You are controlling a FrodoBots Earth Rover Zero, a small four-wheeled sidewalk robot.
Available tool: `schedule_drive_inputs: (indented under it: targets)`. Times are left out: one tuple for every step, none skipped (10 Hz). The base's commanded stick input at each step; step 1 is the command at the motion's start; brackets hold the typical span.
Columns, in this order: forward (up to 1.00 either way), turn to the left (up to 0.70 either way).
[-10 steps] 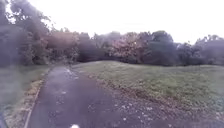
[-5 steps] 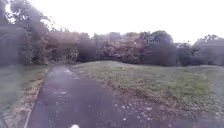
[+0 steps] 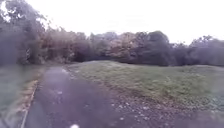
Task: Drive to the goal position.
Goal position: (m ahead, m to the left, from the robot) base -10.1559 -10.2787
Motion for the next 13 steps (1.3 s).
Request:
schedule_drive_inputs:
  targets:
    - [0.0, -0.6]
    - [0.0, -0.6]
    - [0.0, -0.6]
    - [0.0, -0.47]
    - [0.0, -0.22]
    - [0.03, 0.0]
    - [0.28, 0.0]
    - [0.52, 0.0]
    - [0.6, 0.0]
    - [0.6, 0.0]
    - [0.6, 0.0]
    - [0.6, 0.0]
    - [0.6, 0.0]
